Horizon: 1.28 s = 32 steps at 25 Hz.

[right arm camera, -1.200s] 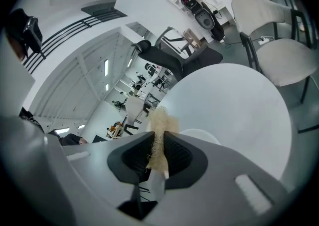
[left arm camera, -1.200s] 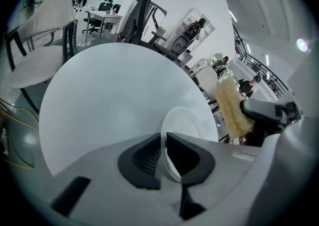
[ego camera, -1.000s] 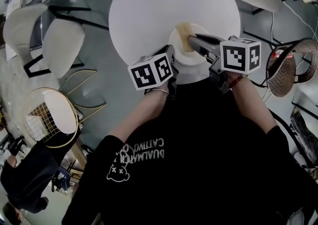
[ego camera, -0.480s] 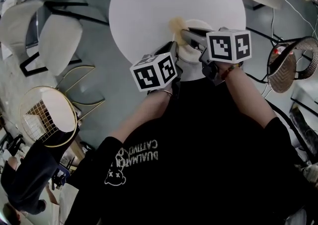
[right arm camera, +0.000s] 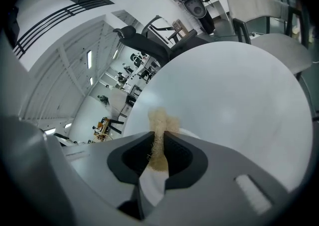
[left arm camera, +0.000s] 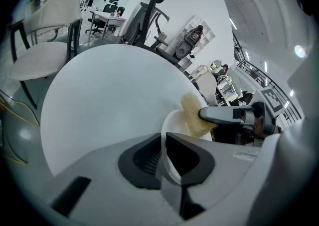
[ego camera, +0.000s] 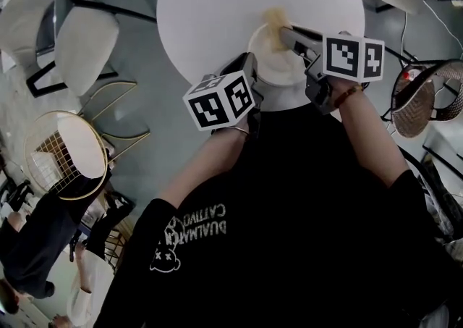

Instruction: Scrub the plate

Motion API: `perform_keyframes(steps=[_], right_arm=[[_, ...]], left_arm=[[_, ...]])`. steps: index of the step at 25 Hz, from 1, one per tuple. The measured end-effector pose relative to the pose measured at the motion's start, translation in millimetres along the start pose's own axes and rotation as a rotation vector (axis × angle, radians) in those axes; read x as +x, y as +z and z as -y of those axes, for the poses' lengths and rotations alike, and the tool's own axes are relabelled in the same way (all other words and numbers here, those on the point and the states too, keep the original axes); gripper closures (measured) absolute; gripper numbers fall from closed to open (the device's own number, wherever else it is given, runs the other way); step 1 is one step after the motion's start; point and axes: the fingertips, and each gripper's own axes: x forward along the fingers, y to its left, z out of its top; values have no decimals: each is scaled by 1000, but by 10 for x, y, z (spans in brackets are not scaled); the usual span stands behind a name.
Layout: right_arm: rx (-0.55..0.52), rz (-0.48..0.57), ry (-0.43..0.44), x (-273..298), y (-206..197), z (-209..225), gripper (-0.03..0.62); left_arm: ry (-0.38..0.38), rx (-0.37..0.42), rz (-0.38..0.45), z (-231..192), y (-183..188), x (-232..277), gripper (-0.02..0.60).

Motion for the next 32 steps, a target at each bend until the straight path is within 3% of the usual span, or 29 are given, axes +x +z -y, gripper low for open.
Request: perform_keyframes(steps=[13,19,25,32], right_arm=[[-17,-57,76,-295,115,305,533],[-27,-66,154,-470,227,394,532],[-160,-199,317,-351,-76,20,532],[-223,-319,345,-334,-353,82,531]], left_arm=[[154,-120,128,-47,-20,-70,548],[185,-192,220,211,-111,13,548],[180,-237,298,455,-234,106,551],[201,-265,338,631,-347,195,552]])
